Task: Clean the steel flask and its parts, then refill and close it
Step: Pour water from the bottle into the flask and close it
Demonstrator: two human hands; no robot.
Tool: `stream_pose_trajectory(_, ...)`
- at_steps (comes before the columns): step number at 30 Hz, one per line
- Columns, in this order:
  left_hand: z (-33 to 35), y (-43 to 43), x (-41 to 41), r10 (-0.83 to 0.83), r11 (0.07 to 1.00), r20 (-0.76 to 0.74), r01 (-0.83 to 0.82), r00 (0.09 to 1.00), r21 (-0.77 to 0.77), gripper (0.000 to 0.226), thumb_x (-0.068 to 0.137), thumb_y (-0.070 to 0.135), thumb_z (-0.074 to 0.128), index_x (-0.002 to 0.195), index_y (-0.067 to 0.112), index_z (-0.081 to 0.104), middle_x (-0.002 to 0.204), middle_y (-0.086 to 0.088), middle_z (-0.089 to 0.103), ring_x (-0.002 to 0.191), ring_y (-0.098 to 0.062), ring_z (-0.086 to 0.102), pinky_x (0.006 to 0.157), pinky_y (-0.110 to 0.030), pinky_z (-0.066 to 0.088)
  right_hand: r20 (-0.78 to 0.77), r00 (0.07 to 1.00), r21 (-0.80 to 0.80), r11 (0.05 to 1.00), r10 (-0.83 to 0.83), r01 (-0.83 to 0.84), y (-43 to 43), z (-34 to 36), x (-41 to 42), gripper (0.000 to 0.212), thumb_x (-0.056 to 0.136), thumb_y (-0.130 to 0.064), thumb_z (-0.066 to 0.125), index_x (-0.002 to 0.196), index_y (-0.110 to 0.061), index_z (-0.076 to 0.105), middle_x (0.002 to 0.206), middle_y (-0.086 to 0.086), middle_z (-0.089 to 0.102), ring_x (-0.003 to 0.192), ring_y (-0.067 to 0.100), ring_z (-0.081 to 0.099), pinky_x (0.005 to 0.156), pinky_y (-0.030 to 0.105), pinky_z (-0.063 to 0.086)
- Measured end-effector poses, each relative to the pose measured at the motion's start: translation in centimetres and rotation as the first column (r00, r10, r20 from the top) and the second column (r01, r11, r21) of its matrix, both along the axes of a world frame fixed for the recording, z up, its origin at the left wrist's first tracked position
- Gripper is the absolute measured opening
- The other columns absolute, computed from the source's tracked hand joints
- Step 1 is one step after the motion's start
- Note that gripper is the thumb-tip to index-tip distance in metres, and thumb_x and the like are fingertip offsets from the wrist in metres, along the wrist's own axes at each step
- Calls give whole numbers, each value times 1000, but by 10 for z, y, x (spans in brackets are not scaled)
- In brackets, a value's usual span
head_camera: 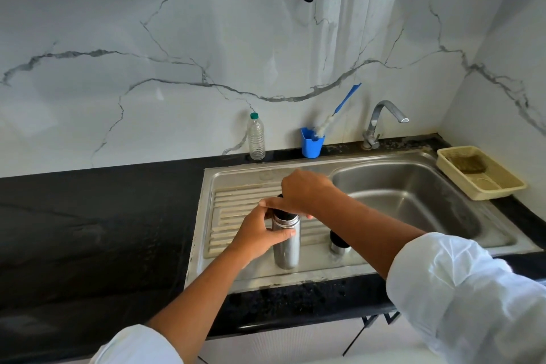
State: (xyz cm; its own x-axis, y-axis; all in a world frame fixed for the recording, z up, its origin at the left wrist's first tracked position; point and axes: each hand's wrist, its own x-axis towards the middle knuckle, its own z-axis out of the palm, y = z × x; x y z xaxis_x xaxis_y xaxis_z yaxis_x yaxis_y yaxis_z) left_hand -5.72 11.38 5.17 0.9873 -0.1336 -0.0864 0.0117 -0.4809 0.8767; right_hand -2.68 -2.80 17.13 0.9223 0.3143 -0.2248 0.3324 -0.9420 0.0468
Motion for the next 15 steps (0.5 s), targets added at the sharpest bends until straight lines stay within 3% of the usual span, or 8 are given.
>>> stream_pose_trajectory(2,1,1,1,-3,1000,-9,3,1000,-2,59,78,27,90,122,37,52,117,23,62,111,3,56,86,-18,42,-59,996,24,998,61,-60,-4,5,0,71,91,-77,44,115,-12,61,88,2,58,89,21,57,79,35,50)
stream_pose_trajectory(4,1,2,1,-9,1000,-9,9,1000,-4,59,78,27,90,124,35,54,115,22,64,110,5,57,90,-20,47,-129,973,57,981,191,-185,-10,7,2,66,88,-58,67,143,-25,48,114,2,60,106,22,57,89,37,51)
stream_pose_trajectory(5,0,2,2,-12,1000,-6,12,1000,-3,62,77,28,90,126,35,54,116,21,65,110,6,58,93,-22,49,-139,955,42,965,263,-260,-11,7,3,67,87,-45,74,146,-32,44,121,0,59,112,22,56,94,38,51)
stream_pose_trajectory(7,1,2,1,-13,1000,4,13,1000,-2,62,77,27,91,125,35,54,115,21,65,110,8,57,91,-20,47,-94,939,6,944,330,-331,-10,1,4,56,90,-32,73,141,-33,51,117,-2,61,110,20,57,91,35,50)
stream_pose_trajectory(9,1,2,0,-4,1000,12,4,1000,-1,53,77,27,90,117,34,55,114,20,66,110,4,58,86,-18,45,-17,963,22,963,267,-267,-6,-1,4,43,93,-45,66,129,-21,60,95,-1,59,92,17,57,75,29,47)
stream_pose_trajectory(12,-1,1,0,19,999,16,-18,1000,-29,54,76,28,90,116,38,55,118,19,66,115,1,57,91,-24,45,44,997,52,997,60,-63,-1,-9,2,69,91,-75,46,108,-11,64,84,3,55,80,20,56,65,31,44)
stream_pose_trajectory(15,-2,1,1,12,999,7,-12,1000,-29,56,76,29,90,116,42,53,119,20,64,116,3,56,93,-25,45,83,997,9,1000,-7,6,-6,-16,3,83,82,-91,30,77,-12,54,78,2,58,78,21,60,68,35,51)
